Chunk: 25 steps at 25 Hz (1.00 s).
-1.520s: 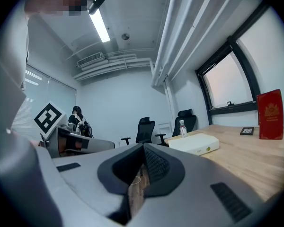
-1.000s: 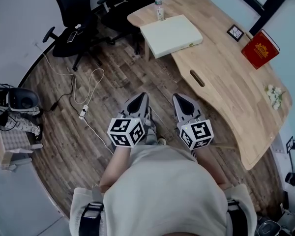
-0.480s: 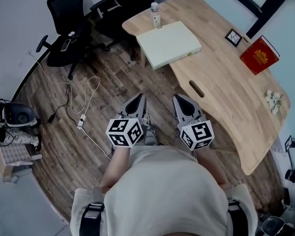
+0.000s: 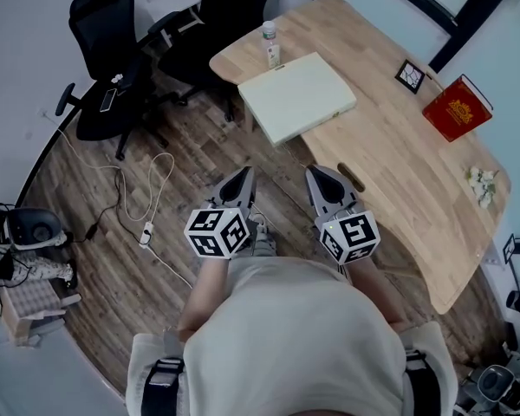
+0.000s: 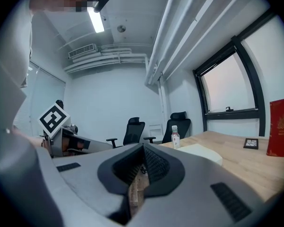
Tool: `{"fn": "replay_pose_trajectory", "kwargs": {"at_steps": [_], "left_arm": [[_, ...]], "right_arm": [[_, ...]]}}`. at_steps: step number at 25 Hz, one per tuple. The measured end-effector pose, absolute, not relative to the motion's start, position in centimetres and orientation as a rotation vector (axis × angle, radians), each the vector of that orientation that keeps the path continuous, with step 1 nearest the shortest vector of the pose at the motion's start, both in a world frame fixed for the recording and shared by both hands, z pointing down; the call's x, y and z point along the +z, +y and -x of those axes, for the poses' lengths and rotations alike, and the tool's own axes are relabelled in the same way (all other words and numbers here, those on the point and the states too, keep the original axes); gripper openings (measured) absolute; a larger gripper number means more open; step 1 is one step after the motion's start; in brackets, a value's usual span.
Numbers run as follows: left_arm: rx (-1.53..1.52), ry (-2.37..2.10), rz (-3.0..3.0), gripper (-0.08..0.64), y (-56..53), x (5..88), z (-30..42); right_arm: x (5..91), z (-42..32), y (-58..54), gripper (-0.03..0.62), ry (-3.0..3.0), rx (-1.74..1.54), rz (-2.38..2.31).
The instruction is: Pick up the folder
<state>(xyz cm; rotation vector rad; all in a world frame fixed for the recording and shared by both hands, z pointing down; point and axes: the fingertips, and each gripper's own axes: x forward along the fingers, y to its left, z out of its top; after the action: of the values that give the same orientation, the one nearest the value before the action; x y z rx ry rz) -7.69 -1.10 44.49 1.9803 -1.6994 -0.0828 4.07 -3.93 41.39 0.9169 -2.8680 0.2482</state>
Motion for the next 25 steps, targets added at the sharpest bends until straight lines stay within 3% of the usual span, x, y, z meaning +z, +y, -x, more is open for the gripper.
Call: {"fn": "replay_pose_trajectory", "kwargs": {"at_steps": [25], "left_arm": [[-0.049,-1.475,-2.079,0.021,-11.3,46.4,14.1]], "right_arm": [[41.9,2.1,-12.4,0.018,-2.792,0.269,-1.164]]}}
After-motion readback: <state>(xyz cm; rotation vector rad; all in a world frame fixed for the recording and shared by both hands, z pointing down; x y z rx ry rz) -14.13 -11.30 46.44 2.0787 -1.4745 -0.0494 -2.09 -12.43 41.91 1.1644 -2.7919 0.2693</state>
